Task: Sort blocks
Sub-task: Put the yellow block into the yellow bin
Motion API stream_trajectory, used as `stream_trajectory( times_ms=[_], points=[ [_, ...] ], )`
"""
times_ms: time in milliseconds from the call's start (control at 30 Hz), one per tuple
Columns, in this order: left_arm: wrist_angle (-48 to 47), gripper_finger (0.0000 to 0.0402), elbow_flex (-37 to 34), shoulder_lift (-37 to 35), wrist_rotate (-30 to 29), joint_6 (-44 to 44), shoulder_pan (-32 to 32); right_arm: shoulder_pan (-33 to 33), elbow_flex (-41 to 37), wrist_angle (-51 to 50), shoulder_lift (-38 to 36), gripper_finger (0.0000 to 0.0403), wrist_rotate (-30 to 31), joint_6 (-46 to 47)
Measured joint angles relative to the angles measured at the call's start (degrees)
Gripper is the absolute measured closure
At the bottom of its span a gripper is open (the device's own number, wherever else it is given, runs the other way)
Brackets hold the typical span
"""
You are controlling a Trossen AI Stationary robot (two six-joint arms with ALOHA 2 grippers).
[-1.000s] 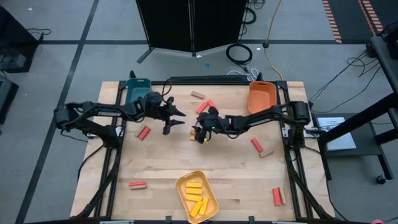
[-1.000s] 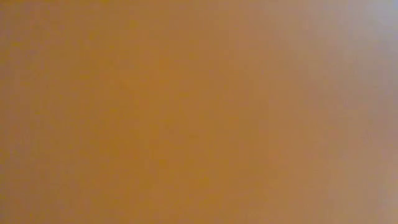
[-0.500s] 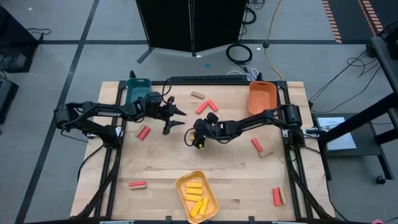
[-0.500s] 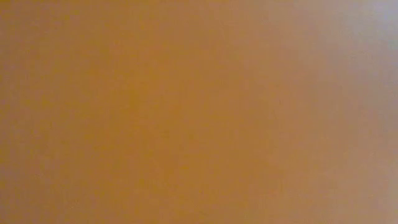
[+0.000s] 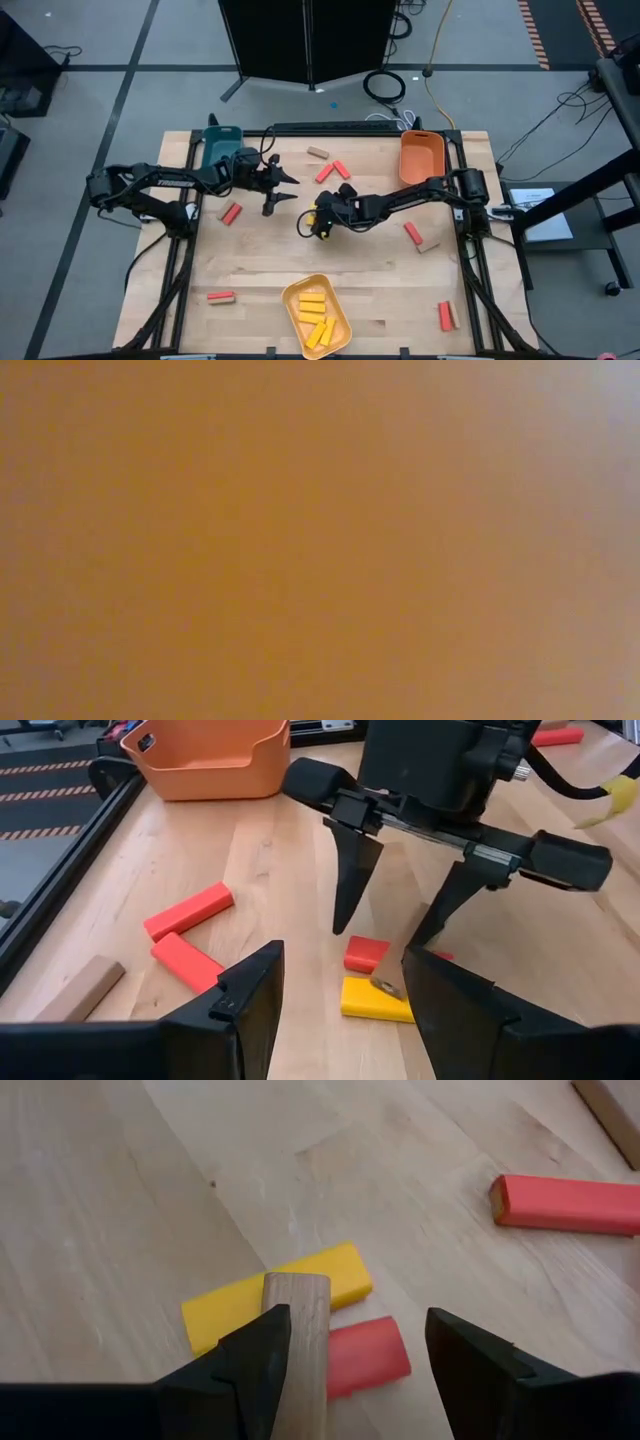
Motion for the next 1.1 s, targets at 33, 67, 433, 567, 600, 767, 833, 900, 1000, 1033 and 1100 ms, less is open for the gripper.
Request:
stream_trajectory(
  times_ms=[33, 67, 433, 567, 600, 767, 833, 900, 1000, 1033, 1100],
  points=[
    [0.00, 0.0200, 0.00, 0.00, -0.01, 0.01, 0.00, 0.01, -0.05, -0.52, -0.04, 0.0202, 0.11, 0.04],
    [0.00, 0.0200, 0.00, 0.00, -0.05, 0.02, 0.00, 0.04, -0.06, -0.91, -0.16, 0.0202, 0.36, 0.19],
    [0.67, 0.0201, 0.13, 0.43, -1.68, -4.37, -0.03, 3.85, -0.41, -14.64, -6.99, 0.0202, 11.49, 5.66],
    [-0.61, 0.0201, 0.68, 3.17, -1.04, -3.69, -0.85, 4.87, -0.56, -16.35, -8.00, 0.0202, 12.01, 5.54],
    [-1.81, 0.0201, 0.66, 3.98, -1.05, -1.20, -1.29, 5.08, -0.61, -16.93, -8.43, 0.0202, 11.92, 5.26],
    [-4.15, 0.0201, 2.93, 9.43, -1.06, 7.44, -2.54, 5.41, -1.79, -18.44, -13.29, 0.0202, 8.49, 3.29],
    [-6.39, 0.0201, 5.80, 12.22, -1.02, 9.05, -2.54, 5.42, -4.03, -18.46, -15.73, 0.0202, 7.59, 2.43],
    [-10.57, 0.0201, 8.92, 14.64, -0.69, 10.79, -2.54, 5.42, -6.70, -17.04, -19.18, 0.0202, 7.62, 2.35],
    [-16.20, 0.0201, 12.73, 17.87, -0.39, 14.17, -2.54, 5.41, -11.85, -14.19, -24.20, 0.0202, 7.72, 3.42],
    [-17.46, 0.0201, 13.71, 18.60, 0.10, 15.09, -2.54, 5.41, -13.75, -12.69, -25.58, 0.0202, 7.66, 3.86],
    [-19.17, 0.0201, 15.12, 19.77, 0.71, 16.51, -2.54, 5.41, -17.47, -9.60, -28.46, 0.0202, 7.65, 4.49]
  ],
)
